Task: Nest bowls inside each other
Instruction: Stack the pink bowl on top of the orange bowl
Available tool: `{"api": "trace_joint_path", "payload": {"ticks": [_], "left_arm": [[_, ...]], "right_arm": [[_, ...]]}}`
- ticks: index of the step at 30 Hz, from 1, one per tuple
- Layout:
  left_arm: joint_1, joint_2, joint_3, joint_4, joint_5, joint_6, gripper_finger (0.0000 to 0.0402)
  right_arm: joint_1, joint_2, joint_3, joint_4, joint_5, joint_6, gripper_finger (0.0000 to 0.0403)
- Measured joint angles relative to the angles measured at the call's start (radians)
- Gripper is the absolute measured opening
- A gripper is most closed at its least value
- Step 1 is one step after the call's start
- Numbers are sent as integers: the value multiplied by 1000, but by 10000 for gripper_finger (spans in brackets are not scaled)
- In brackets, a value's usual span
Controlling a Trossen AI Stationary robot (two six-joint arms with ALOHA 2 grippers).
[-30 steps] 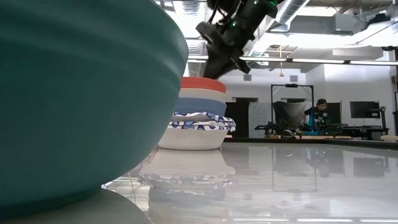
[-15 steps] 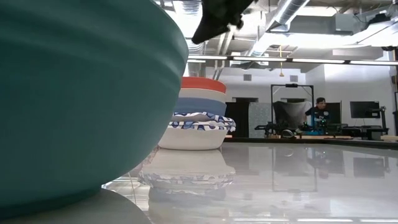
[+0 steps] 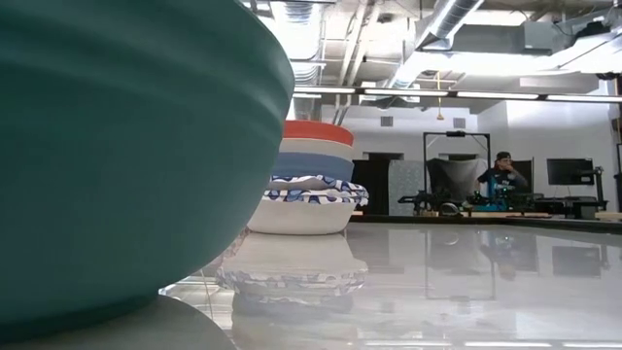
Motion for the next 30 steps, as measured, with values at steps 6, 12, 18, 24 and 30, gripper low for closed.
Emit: {"api": "trace_joint_path", "payload": {"ticks": [6, 12, 18, 24, 30], "left_arm": [[217, 2, 0, 111, 264, 129, 279], [435, -5, 0, 210, 485, 191, 279], [516, -51, 0, 178, 440, 176, 279], [527, -79, 1, 77, 250, 136, 279], [540, -65, 1, 79, 185, 131, 279]], "right_arm": [[69, -124, -94, -19, 7, 52, 58], [129, -251, -294, 57, 130, 108, 58], [138, -350, -433, 180, 143, 109, 58], [125, -389, -486, 212, 200, 50, 58], [57, -371, -514, 232, 216, 46, 58]]}}
